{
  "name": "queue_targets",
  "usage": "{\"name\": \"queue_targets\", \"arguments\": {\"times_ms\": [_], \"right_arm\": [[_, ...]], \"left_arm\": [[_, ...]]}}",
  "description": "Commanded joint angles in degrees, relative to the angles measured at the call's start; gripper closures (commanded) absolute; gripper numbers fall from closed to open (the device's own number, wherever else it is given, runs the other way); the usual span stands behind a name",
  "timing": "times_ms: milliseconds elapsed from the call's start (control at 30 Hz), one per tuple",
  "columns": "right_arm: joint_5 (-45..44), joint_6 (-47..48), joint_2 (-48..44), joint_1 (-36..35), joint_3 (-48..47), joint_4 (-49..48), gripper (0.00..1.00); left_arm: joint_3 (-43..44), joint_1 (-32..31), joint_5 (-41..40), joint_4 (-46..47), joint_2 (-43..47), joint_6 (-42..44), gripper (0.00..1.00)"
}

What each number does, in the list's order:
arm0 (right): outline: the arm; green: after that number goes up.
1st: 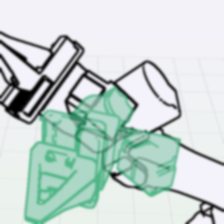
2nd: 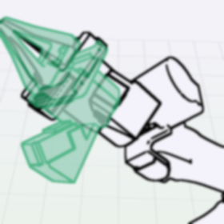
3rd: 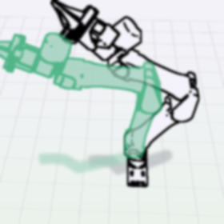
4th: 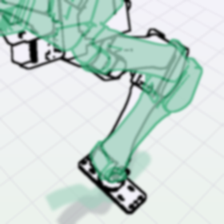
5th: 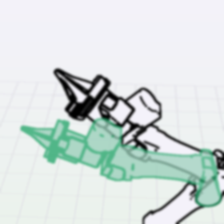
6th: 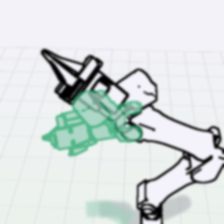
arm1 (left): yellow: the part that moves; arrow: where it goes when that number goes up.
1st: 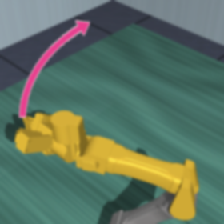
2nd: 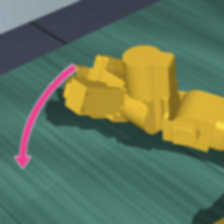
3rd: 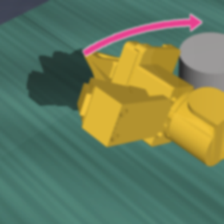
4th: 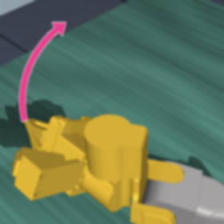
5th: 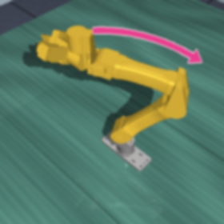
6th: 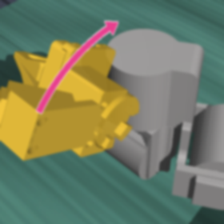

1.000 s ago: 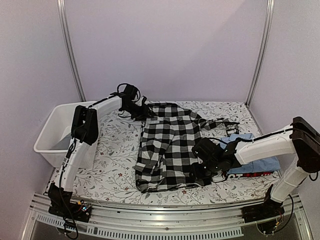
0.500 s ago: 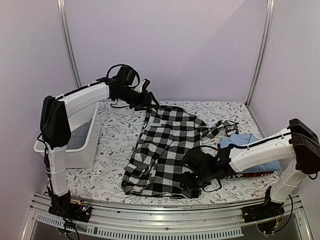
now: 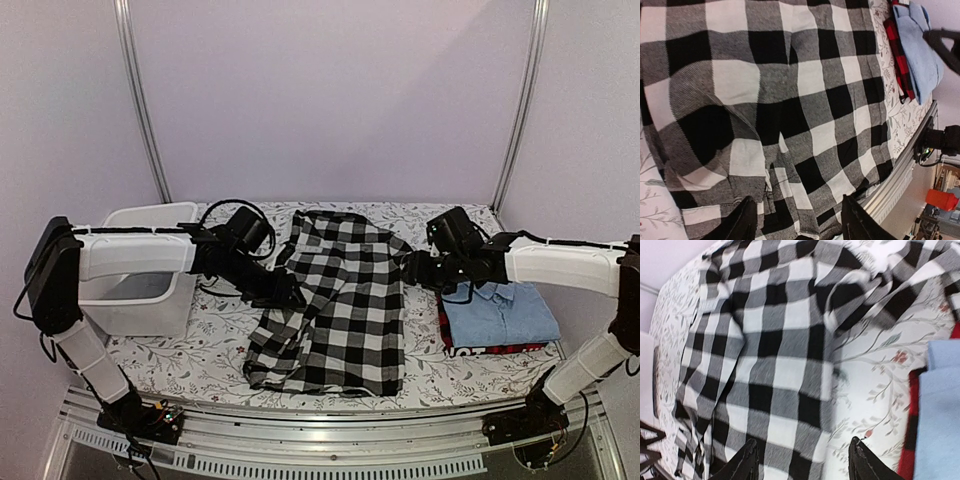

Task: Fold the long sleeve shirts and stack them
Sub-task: Pick up the sleeve from the corner of the board.

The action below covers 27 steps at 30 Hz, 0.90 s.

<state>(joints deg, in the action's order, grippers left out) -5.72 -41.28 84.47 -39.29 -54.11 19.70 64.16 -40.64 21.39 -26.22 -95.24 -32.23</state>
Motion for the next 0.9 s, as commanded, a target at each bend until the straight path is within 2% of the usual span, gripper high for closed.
{"name": "queue_targets", "arguments": {"times_ms": [0, 167, 333, 500, 867], "right_arm": [[-0.7, 5.8, -0.3, 8.6, -2.3, -3.6, 0.39], [1.9, 7.2, 2.8, 18.5, -1.7, -8.3, 0.30], [8.1, 5.9, 5.4, 26.6, -0.8, -15.4, 0.25], [14.2, 1.6, 10.0, 32.5, -0.8, -21.9, 0.26], [17.0, -5.7, 18.1, 36.7, -2.5, -27.6, 0.36]], "left_arm": [[-2.5, -5.2, -1.0, 4.3, -0.1, -1.8, 0.43], [-3.9, -6.1, -1.2, 4.1, -0.3, -2.0, 0.43], [-3.9, -6.2, -1.2, 4.2, -0.3, -1.9, 0.44], [-3.1, -6.2, -1.4, 4.3, -0.3, -1.7, 0.44], [-1.8, -6.2, -1.7, 3.5, 0.9, -1.2, 0.44]]}}
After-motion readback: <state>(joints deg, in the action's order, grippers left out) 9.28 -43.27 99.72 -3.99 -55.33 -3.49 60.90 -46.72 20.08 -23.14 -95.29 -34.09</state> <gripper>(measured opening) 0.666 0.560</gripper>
